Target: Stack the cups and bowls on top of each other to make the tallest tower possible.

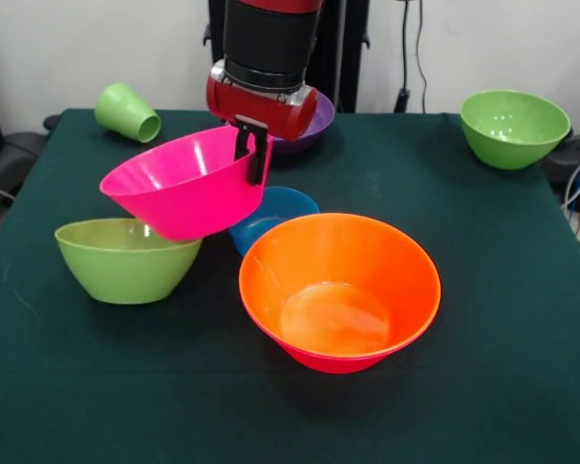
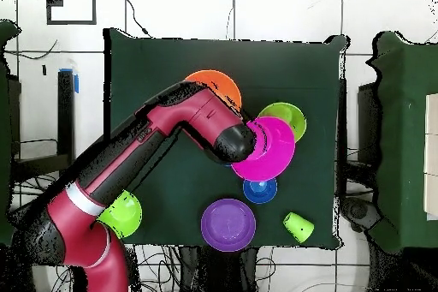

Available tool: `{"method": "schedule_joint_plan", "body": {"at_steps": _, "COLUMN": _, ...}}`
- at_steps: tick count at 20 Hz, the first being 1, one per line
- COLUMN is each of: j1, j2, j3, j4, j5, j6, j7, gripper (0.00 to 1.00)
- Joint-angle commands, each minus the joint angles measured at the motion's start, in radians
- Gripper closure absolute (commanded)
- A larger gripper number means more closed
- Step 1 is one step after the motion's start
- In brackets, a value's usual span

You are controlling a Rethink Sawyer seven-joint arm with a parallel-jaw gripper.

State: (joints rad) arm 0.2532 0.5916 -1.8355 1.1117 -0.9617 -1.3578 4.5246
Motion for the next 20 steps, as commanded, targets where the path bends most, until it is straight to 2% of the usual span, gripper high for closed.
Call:
{"method": "schedule_joint_plan", "body": {"at_steps": 1, "j1": 0.026, "j2": -0.03, "j3": 0.19, "j4": -0.085, "j5": 0.019, "j6": 0.137, "j7": 0.349, "gripper": 1.0}}
{"method": "schedule_joint_plan", "body": {"at_steps": 6, "j1": 0.022, "j2": -0.042, "j3": 0.185, "j4": -0.106, "j5": 0.024, "j6": 0.119, "j7": 0.345, "gripper": 1.0}}
{"method": "schedule_joint_plan", "body": {"at_steps": 14, "j1": -0.004, "j2": -0.036, "j3": 0.101, "j4": -0.128, "j5": 0.044, "j6": 0.013, "j7": 0.332, "gripper": 1.0}}
{"method": "schedule_joint_plan", "body": {"at_steps": 20, "j1": -0.038, "j2": -0.025, "j3": -0.011, "j4": -0.132, "j5": 0.052, "j6": -0.127, "j7": 0.307, "gripper": 1.0}}
